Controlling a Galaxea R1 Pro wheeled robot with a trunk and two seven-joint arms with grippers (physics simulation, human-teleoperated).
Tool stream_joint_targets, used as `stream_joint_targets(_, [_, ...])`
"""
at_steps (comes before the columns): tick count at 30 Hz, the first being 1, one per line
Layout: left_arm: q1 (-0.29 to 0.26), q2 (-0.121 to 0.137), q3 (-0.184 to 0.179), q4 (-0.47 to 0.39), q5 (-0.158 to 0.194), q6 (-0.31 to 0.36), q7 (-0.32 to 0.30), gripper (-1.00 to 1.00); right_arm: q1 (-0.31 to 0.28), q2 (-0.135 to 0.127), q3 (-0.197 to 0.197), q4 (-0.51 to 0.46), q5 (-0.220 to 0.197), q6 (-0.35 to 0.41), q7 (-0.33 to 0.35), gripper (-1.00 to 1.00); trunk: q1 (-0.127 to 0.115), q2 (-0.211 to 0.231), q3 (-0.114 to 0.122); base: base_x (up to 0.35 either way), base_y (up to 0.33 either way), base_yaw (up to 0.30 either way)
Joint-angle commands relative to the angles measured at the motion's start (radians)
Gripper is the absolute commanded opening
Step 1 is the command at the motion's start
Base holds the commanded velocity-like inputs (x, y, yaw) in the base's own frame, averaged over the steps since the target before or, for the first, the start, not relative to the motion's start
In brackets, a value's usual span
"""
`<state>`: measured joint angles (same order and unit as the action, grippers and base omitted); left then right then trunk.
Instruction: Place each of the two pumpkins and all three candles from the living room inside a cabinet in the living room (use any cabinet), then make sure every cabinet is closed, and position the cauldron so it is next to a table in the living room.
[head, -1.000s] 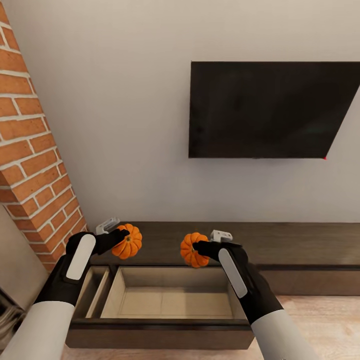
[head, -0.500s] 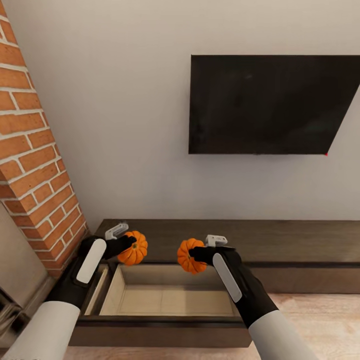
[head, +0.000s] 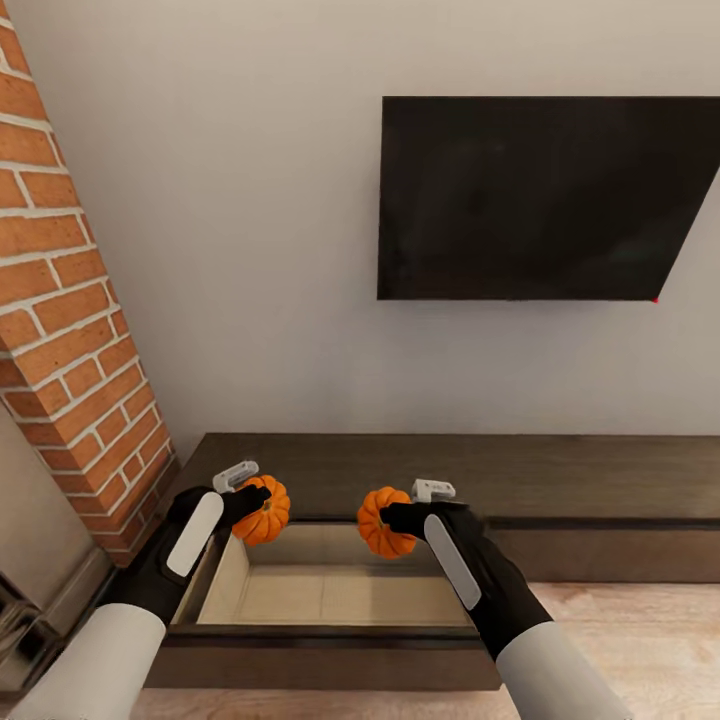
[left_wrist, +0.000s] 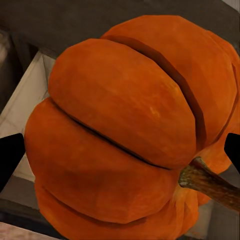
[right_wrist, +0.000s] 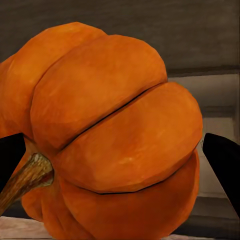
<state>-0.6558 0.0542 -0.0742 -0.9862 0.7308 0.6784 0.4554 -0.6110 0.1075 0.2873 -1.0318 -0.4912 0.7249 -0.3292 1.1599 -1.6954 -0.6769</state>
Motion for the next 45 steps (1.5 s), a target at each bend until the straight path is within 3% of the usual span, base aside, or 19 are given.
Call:
stream_joint_targets(1, [-0.001, 0.001, -0.004, 0.009, 0.003, -0.016, 0.011, -1.0, -0.001, 0.0, 0.001, 0.01, -0.011, -0.004, -0.011, -1.0, 0.004, -0.008, -0.004, 0.0, 0.0, 0.0])
stream_joint_targets(5, [-0.001, 0.001, -0.007, 0.033, -0.011, -0.044, 0.011, -1.0, -0.001, 0.0, 0.001, 0.042, -0.008, -0.017, -0.014, -1.0, 0.019, -0.036, -0.017, 0.0, 0.0, 0.0])
stream_joint_targets(11, [-0.001, 0.001, -0.019, 0.06, -0.016, -0.064, 0.01, -1.0, -0.001, 0.001, 0.001, 0.058, 0.045, -0.021, -0.017, -1.0, 0.042, -0.078, -0.035, 0.0, 0.0, 0.0])
stream_joint_targets(17, [-0.001, 0.001, -0.076, 0.092, -0.015, -0.126, 0.006, -1.0, -0.001, 0.001, 0.001, 0.06, 0.062, -0.017, -0.018, -1.0, 0.065, -0.12, -0.054, 0.0, 0.0, 0.0])
stream_joint_targets(22, [-0.001, -0.001, -0.13, 0.183, -0.015, -0.239, 0.001, -1.0, -0.001, 0.001, 0.0, 0.087, 0.066, -0.02, -0.018, -1.0, 0.084, -0.155, -0.07, 0.0, 0.0, 0.0])
stream_joint_targets(27, [-0.001, -0.008, -0.182, 0.219, -0.014, -0.304, 0.0, -1.0, -0.001, 0.001, 0.0, 0.094, 0.067, -0.023, -0.018, -1.0, 0.103, -0.19, -0.086, 0.0, 0.0, 0.0])
stream_joint_targets(30, [-0.001, -0.02, -0.193, 0.228, -0.014, -0.317, 0.0, -1.0, -0.001, 0.001, 0.0, 0.095, 0.068, -0.03, -0.018, -1.0, 0.115, -0.211, -0.095, 0.0, 0.0, 0.0])
stream_joint_targets(45, [-0.001, -0.022, -0.196, 0.232, -0.013, -0.321, 0.0, -1.0, -0.001, -0.001, 0.0, 0.095, 0.066, -0.027, -0.017, -1.0, 0.172, -0.316, -0.142, 0.0, 0.0, 0.0])
